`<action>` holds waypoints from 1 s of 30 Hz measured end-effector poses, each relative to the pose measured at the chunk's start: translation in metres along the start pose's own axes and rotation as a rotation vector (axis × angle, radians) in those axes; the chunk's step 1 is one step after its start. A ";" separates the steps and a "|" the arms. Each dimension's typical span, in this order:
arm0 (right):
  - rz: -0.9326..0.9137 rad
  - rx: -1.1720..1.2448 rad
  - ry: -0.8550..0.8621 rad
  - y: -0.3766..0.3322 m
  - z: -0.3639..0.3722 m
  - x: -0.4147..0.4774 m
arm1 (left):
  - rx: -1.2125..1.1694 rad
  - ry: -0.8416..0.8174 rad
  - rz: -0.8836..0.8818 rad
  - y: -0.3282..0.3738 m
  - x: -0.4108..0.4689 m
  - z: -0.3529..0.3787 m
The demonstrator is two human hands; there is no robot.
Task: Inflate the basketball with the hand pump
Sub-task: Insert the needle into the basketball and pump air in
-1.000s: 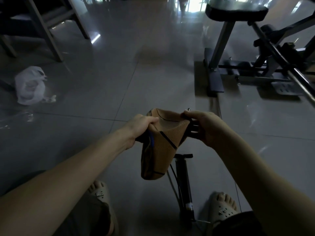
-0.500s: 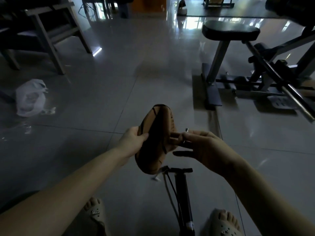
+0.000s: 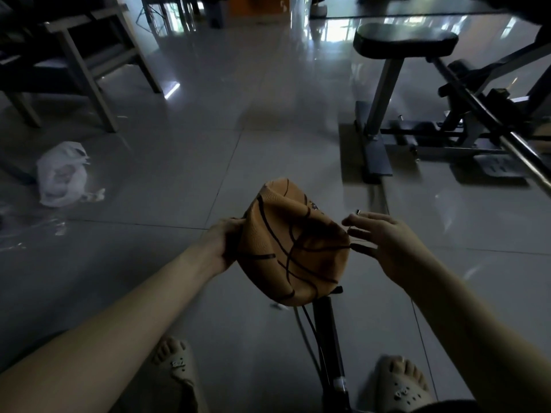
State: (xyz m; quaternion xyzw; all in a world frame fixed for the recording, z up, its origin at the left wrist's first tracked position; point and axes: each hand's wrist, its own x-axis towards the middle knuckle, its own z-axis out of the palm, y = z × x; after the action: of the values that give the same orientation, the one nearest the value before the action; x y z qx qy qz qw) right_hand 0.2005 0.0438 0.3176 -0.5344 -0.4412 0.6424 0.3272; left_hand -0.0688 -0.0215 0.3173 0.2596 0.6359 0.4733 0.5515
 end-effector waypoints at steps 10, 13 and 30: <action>-0.348 -0.404 -0.159 0.005 0.016 -0.013 | -0.163 0.160 -0.230 0.008 -0.002 -0.011; -0.372 -0.329 -0.165 0.006 0.020 -0.014 | -0.181 0.192 -0.267 0.013 -0.001 -0.019; -0.818 -0.799 0.077 0.030 0.049 -0.017 | 0.295 -0.035 -0.055 -0.006 0.018 -0.023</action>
State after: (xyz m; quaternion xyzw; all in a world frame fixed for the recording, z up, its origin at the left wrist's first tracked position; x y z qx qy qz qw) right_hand 0.1576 0.0054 0.2986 -0.4252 -0.8085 0.2270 0.3375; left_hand -0.0943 -0.0157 0.3024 0.3287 0.6957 0.3548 0.5311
